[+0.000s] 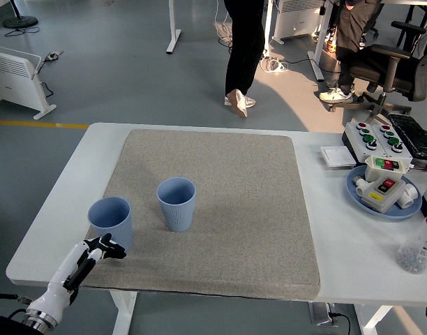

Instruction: Push cup pick cup insert cup

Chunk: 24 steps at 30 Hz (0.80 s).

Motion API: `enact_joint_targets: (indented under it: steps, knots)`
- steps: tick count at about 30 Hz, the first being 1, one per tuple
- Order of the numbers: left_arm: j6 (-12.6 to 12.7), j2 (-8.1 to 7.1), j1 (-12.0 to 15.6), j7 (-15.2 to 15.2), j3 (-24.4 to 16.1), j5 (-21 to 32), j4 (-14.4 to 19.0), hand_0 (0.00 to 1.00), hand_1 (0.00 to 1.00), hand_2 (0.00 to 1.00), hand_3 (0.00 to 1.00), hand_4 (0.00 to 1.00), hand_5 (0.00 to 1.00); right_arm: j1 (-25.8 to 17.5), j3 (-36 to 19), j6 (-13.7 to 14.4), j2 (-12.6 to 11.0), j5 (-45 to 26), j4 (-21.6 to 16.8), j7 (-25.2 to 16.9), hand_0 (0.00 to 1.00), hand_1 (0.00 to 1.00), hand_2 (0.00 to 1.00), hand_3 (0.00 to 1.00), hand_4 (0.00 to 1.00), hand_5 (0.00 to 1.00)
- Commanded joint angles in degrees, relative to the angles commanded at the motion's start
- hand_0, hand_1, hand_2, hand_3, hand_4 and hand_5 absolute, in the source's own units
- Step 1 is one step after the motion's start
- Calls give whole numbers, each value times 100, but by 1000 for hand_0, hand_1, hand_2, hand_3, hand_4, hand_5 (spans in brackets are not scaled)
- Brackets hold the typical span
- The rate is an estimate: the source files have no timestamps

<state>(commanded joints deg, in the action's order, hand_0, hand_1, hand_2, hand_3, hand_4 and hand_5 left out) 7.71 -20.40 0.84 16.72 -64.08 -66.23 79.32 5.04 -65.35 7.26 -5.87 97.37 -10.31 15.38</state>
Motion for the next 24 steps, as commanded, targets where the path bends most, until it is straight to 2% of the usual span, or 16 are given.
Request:
enact_joint_targets:
  steps: [14, 24]
  knots:
    - [-23, -42, -299, 11, 134, -38, -286, 656, 573, 496, 452, 617, 998, -25, 31, -12, 9, 7, 0, -12, 528, 547, 550, 533, 50, 783]
    - [-6, -15, -703, 53, 320, 7, -576, 658, 573, 495, 451, 617, 998, 22, 38, -14, 32, 14, 0, -15, 528, 547, 550, 533, 50, 782]
